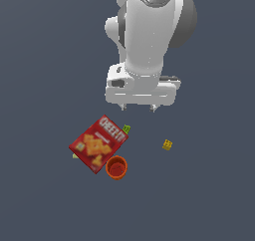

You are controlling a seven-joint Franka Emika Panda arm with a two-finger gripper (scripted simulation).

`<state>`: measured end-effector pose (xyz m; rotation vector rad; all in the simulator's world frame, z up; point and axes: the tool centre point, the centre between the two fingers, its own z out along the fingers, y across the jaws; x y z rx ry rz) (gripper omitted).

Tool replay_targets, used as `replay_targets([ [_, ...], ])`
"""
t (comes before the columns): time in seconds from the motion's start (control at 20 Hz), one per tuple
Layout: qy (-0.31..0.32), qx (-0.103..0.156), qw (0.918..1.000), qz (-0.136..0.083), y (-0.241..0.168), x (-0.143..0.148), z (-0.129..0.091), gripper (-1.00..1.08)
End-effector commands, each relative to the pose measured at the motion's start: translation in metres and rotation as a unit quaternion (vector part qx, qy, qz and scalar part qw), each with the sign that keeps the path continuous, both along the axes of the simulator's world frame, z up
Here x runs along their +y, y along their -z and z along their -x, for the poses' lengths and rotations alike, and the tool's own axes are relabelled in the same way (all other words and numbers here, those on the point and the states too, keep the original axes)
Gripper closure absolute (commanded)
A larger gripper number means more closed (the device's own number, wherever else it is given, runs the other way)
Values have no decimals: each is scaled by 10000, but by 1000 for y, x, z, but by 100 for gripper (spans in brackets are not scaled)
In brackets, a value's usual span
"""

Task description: Pick up a designated object from a clutter of objects.

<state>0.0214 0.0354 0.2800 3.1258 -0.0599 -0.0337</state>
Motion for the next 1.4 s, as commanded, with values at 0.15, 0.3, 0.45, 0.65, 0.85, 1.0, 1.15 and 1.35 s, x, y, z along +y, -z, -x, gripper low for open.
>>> replay_targets([
  [0.15,356,-25,9994,19,31,24,-10,-92],
  [0.3,591,-43,9982,25,52,40,-15,-92],
  [0.45,827,-61,9966,28,74,56,-19,-92],
  [0.65,1139,-82,9935,24,102,79,-22,-92],
  [0.85,1451,-100,9894,12,132,101,-23,-92],
  [1.0,1673,-110,9859,0,153,117,-21,-92],
  [1.15,1858,-117,9825,-13,170,130,-19,-92],
  [1.35,2050,-121,9787,-29,189,144,-16,-92],
])
